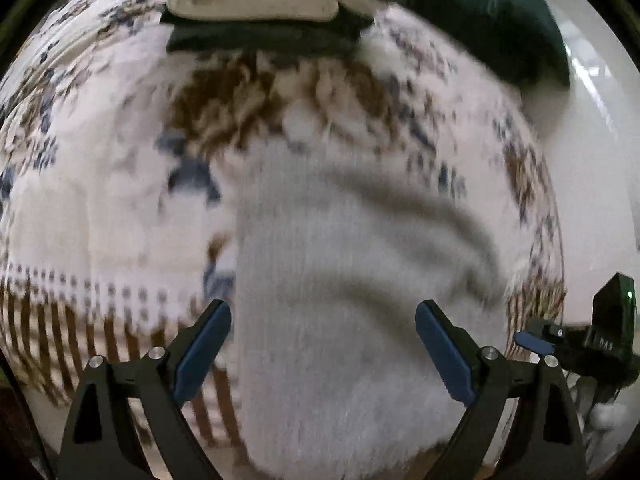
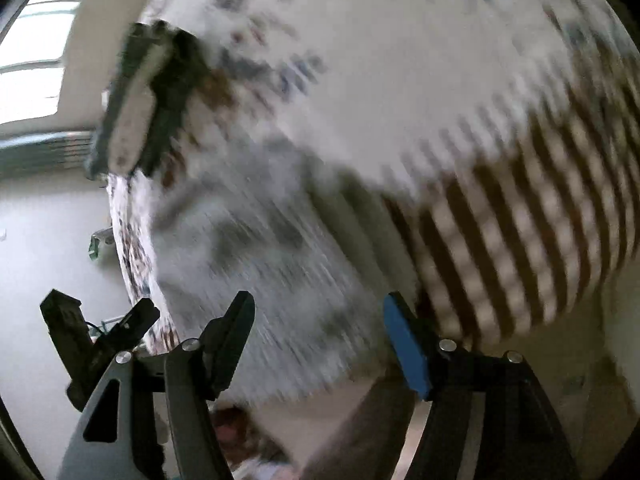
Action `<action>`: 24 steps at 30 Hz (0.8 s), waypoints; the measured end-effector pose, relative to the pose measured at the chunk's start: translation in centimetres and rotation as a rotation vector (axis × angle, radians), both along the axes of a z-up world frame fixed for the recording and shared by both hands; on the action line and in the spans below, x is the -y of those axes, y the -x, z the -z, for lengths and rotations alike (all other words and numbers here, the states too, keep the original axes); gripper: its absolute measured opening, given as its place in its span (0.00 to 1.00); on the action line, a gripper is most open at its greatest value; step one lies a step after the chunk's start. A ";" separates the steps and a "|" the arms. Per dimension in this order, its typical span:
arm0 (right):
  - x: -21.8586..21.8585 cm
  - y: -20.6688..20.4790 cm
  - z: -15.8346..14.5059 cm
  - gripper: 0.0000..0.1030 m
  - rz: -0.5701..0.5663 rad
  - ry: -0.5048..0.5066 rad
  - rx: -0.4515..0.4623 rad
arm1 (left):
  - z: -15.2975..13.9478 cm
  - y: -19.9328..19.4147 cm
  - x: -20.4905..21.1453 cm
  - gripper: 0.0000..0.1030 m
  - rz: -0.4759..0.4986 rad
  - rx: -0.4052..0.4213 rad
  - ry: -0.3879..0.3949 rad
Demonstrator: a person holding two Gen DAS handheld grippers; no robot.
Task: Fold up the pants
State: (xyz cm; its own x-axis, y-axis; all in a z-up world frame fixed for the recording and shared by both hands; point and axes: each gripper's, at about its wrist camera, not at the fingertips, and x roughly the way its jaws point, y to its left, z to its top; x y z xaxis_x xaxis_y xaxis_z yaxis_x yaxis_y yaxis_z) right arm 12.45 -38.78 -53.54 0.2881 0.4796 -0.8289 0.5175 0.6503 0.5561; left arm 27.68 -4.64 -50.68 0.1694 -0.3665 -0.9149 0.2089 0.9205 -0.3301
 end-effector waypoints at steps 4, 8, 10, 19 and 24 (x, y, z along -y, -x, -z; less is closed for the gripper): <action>-2.0 -7.6 0.2 0.67 -0.144 0.083 0.076 | 2.7 -5.5 0.4 0.92 -0.033 -0.009 -0.012; -1.9 -11.7 4.9 0.58 -0.166 0.142 -0.014 | 7.3 -8.9 -1.2 0.92 -0.124 -0.130 0.011; -0.6 -11.8 7.5 0.58 -0.124 0.097 -0.053 | 8.6 -9.1 -1.9 0.92 -0.143 -0.156 0.021; 0.9 -12.2 10.0 0.77 -0.138 -0.023 -0.092 | 8.7 -7.7 -3.6 0.94 -0.196 -0.193 0.117; 2.9 -8.4 3.8 0.92 -0.144 -0.073 0.104 | 2.5 -4.0 -4.2 0.97 -0.113 -0.106 0.305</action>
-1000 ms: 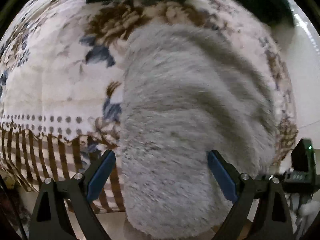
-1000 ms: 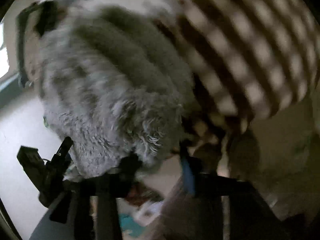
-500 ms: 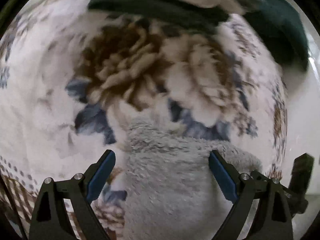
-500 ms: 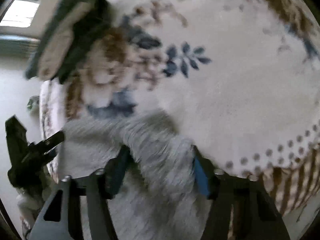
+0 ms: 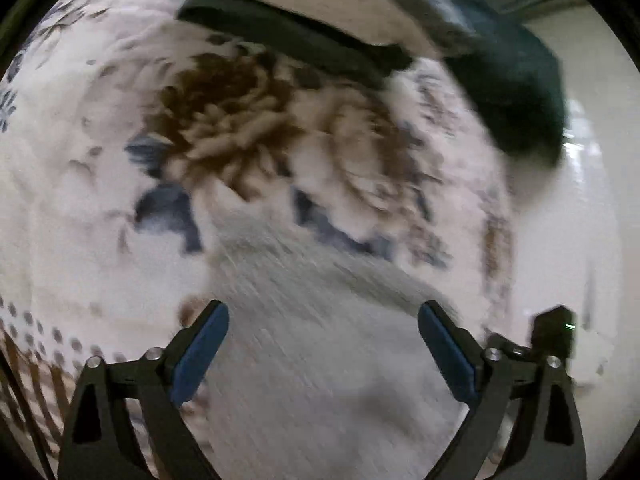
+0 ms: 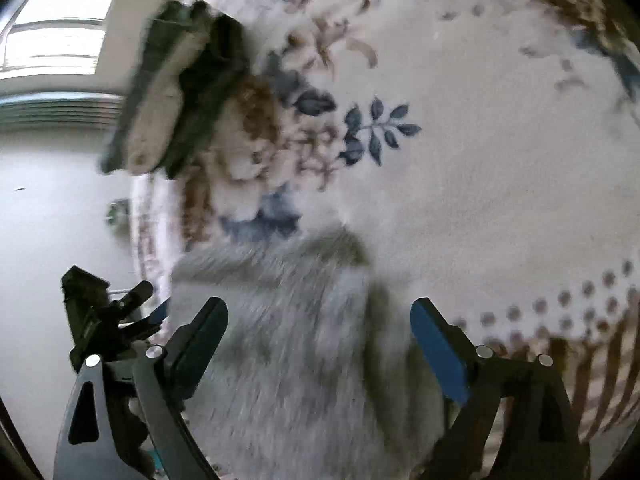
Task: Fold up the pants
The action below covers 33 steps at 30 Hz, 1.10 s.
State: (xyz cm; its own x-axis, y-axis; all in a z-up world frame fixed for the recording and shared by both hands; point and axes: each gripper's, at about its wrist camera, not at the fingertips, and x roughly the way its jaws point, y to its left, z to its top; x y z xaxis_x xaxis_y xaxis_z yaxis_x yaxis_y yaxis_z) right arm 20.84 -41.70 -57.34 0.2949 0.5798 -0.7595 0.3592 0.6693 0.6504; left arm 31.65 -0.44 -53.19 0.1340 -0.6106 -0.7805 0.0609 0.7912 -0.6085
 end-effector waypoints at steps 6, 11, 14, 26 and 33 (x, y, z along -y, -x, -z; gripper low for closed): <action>-1.1 6.5 5.9 0.92 0.024 -0.187 -0.106 | 3.6 3.9 -0.3 0.99 0.038 -0.088 0.099; -2.1 8.5 11.6 1.00 0.102 -0.306 -0.154 | 5.7 3.6 -1.2 0.99 0.020 -0.123 0.114; -2.8 7.6 12.0 1.00 0.120 -0.401 -0.114 | 7.1 3.4 -1.0 0.99 0.063 -0.147 0.063; -5.9 6.0 9.9 0.41 0.032 -0.358 -0.061 | 6.9 4.0 -0.9 0.64 0.103 -0.083 0.145; -7.8 6.6 5.0 0.40 0.067 -0.280 0.022 | 4.1 4.9 -2.1 0.50 0.103 -0.084 0.236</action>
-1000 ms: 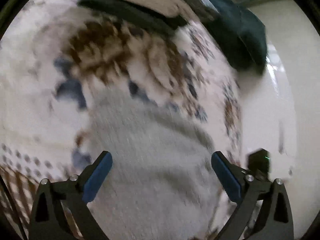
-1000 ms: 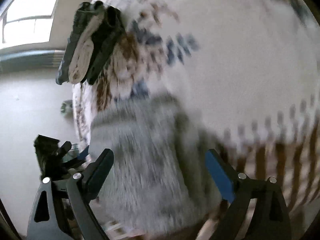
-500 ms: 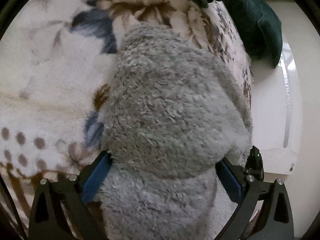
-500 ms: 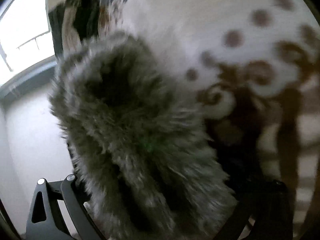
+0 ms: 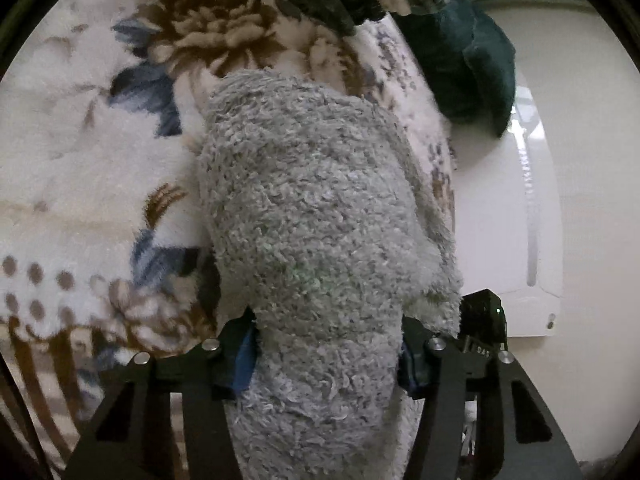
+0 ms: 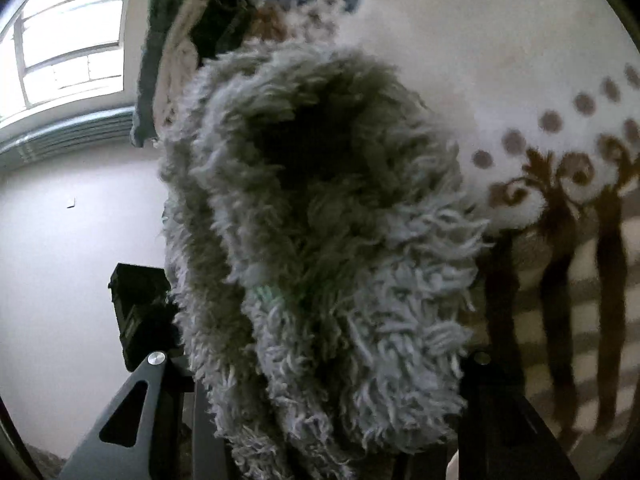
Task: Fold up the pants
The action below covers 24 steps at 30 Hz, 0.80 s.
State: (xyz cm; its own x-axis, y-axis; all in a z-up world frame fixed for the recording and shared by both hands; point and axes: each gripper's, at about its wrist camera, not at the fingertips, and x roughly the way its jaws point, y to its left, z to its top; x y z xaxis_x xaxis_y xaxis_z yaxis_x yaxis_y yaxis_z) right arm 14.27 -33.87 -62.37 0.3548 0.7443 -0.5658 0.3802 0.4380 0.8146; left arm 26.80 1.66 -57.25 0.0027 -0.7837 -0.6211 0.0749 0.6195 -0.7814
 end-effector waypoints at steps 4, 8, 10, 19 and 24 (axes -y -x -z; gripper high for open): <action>-1.3 -0.2 -4.0 0.40 0.014 0.012 0.034 | -3.5 -0.2 -0.8 0.50 0.022 0.030 0.046; -2.3 -0.8 -9.0 0.40 0.031 0.029 0.077 | -8.0 -1.8 -2.4 0.50 0.019 0.063 0.086; -2.6 -1.9 -11.9 0.40 0.037 0.029 0.108 | -10.1 -3.0 -2.8 0.50 0.016 0.081 0.090; -4.5 -15.6 -23.5 0.40 0.013 0.048 0.241 | -22.6 -14.8 -3.7 0.50 -0.049 0.165 0.053; -5.0 -27.8 -26.7 0.40 -0.036 0.051 0.275 | -26.9 -25.1 -4.5 0.50 -0.095 0.170 0.021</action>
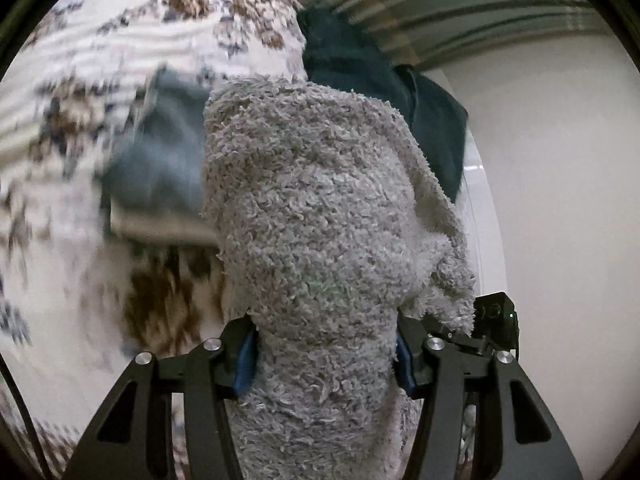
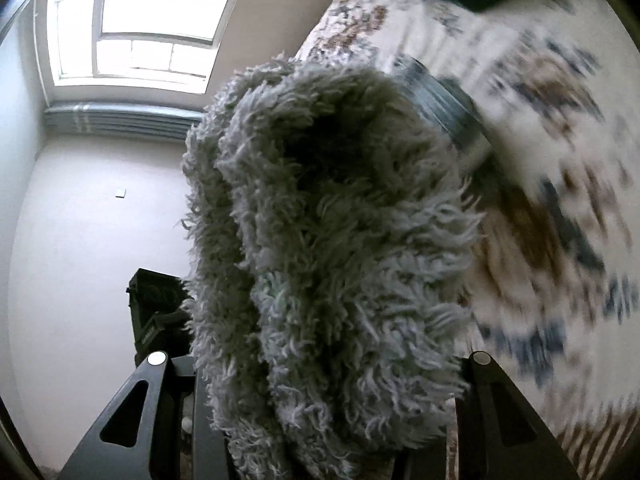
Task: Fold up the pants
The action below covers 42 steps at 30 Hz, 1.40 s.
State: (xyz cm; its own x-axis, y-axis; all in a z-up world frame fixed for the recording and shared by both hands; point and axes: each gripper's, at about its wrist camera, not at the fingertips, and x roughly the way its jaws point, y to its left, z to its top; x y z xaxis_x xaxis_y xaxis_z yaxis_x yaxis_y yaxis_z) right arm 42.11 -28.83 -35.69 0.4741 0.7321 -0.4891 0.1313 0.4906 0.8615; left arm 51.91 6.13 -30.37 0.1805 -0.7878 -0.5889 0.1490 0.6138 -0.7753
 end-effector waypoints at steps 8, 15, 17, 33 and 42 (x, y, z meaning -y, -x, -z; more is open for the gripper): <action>-0.2 -19.5 2.9 0.40 -0.043 0.009 -0.060 | 2.8 -15.4 0.1 0.51 -0.053 -0.055 -0.069; 0.5 -26.7 10.1 0.47 -0.085 0.117 -0.228 | 12.9 -20.4 -0.3 0.60 -0.054 -0.232 -0.186; 0.7 -26.9 10.8 0.60 -0.084 0.145 -0.257 | 12.3 -20.0 -0.2 0.62 -0.040 -0.225 -0.211; -3.7 -20.6 -4.8 0.94 -0.070 0.985 -0.147 | 1.8 -11.5 4.2 0.96 -0.122 0.109 -0.789; -7.3 -13.1 -11.6 0.94 -0.059 0.993 -0.100 | -3.2 -5.5 5.3 0.96 -0.132 0.187 -0.821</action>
